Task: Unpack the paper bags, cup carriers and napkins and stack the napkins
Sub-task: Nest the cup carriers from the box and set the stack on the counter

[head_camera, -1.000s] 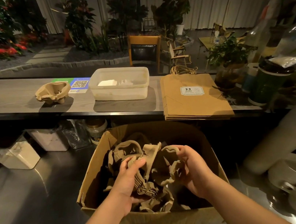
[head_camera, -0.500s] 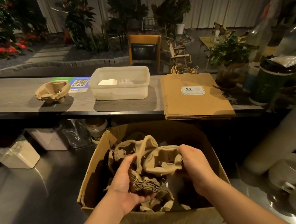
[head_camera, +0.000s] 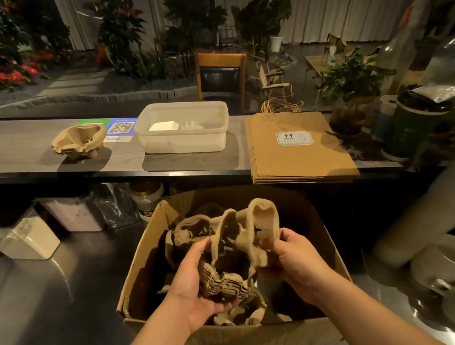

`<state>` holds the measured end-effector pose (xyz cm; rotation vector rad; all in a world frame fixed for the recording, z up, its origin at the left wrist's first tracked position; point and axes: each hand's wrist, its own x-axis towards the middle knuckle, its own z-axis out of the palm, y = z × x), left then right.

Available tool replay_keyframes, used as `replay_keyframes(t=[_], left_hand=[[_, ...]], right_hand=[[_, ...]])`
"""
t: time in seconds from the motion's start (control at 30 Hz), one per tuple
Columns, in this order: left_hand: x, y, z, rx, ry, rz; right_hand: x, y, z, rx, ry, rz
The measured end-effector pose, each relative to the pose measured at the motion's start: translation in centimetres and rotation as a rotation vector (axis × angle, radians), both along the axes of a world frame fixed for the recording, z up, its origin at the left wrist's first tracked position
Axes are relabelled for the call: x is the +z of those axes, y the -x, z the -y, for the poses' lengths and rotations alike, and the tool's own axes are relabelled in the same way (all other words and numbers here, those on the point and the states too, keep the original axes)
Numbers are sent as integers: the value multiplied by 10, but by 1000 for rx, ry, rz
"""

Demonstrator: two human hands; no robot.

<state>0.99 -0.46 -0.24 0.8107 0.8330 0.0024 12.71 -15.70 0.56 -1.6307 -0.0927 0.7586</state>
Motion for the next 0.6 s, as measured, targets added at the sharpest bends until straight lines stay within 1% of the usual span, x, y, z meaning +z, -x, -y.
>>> replay_keyframes(t=[0.13,0.2,0.27,0.37,0.53,0.6], left_hand=[[5,-1,5,-50,-38,-5],[8,-1,6,-61,-58,-6],[11,-1,6,-90,-81,-3],[13,-1,7,-130,-109,18],[9,-2,6,-159,-160,45],[8,-3,5,-168,-158,50]], right_hand=[[2,6,-5,77,190,130],[0,8,-6,130,272,164],[-2,8,-9,134,305,170],[-8,6,-14,85,235,149],[-15,0,-12,27,37,-20],[-16,-1,-8,5,-34,-44]])
